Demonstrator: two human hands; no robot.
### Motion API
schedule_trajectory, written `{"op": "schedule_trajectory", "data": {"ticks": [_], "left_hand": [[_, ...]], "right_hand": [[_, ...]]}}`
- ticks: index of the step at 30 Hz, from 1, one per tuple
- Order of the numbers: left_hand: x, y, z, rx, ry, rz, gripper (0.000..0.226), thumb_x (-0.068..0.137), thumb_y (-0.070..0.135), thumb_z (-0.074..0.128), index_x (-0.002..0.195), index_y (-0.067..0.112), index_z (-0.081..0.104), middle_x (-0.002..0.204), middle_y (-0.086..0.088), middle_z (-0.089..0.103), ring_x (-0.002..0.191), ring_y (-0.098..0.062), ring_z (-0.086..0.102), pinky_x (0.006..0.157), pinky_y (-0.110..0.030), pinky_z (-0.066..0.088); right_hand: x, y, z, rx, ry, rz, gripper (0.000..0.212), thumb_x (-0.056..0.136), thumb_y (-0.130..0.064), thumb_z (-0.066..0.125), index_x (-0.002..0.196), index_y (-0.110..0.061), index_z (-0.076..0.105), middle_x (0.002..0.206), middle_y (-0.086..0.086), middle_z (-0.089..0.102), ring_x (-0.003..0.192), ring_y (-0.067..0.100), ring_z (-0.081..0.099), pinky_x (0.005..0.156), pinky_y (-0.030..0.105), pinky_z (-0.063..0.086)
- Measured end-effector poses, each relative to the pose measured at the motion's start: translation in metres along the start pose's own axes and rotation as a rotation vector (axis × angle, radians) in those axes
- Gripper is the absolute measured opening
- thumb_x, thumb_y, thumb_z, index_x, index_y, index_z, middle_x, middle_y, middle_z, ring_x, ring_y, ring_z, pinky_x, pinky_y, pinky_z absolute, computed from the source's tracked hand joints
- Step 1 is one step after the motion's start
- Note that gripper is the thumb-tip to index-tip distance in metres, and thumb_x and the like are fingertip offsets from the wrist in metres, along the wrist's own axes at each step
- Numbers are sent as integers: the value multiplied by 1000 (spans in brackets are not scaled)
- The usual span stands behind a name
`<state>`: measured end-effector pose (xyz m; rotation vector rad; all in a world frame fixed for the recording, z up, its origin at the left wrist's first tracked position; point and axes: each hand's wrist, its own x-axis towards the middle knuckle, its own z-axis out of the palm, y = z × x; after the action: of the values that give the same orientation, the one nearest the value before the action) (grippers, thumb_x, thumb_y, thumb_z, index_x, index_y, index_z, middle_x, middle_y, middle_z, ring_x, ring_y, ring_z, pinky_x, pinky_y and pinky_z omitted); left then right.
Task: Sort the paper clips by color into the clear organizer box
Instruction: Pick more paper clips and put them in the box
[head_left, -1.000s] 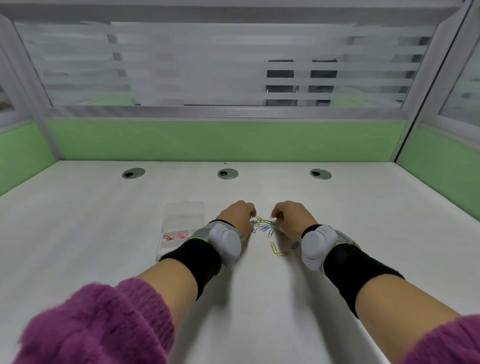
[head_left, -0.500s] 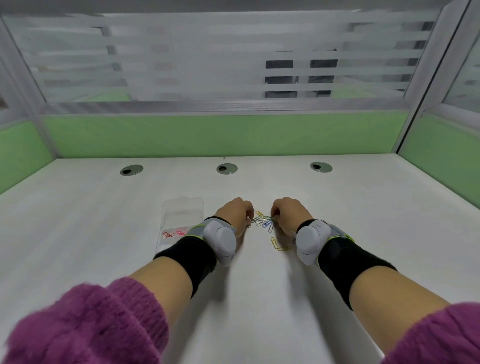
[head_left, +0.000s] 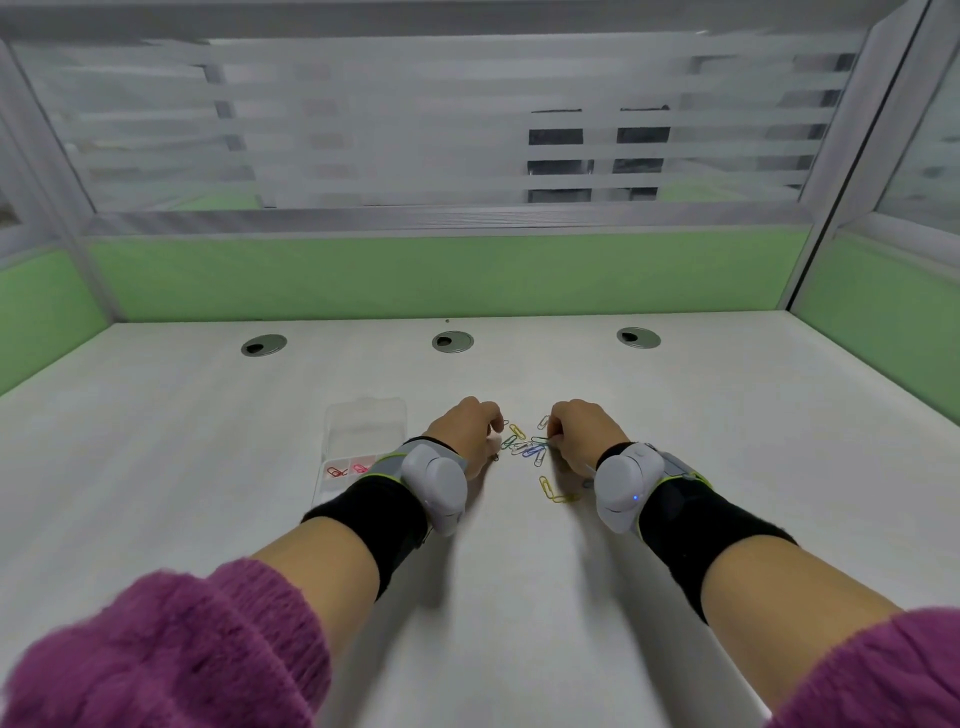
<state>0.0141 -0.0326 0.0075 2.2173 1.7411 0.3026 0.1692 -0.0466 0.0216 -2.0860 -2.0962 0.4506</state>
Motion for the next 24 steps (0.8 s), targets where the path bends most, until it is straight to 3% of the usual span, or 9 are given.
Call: {"op": "schedule_trajectory", "data": {"ticks": [6, 24], "left_hand": [[2, -1, 4, 22, -21, 64, 31, 94, 17, 55, 124, 25, 56, 125, -6, 49, 115, -22, 56, 88, -31, 43], [-2, -2, 0, 46, 11, 29, 20, 93, 20, 54, 112, 15, 60, 122, -7, 53, 109, -27, 57, 90, -36, 46]], "right_hand": [[0, 0, 1, 2, 8, -11, 27, 91, -2, 47, 113, -5, 62, 126, 13, 59, 117, 29, 55, 94, 35, 46], [-3, -1, 0, 39, 26, -8, 27, 91, -1, 44, 111, -5, 62, 124, 12, 59, 115, 29, 55, 92, 34, 46]]}}
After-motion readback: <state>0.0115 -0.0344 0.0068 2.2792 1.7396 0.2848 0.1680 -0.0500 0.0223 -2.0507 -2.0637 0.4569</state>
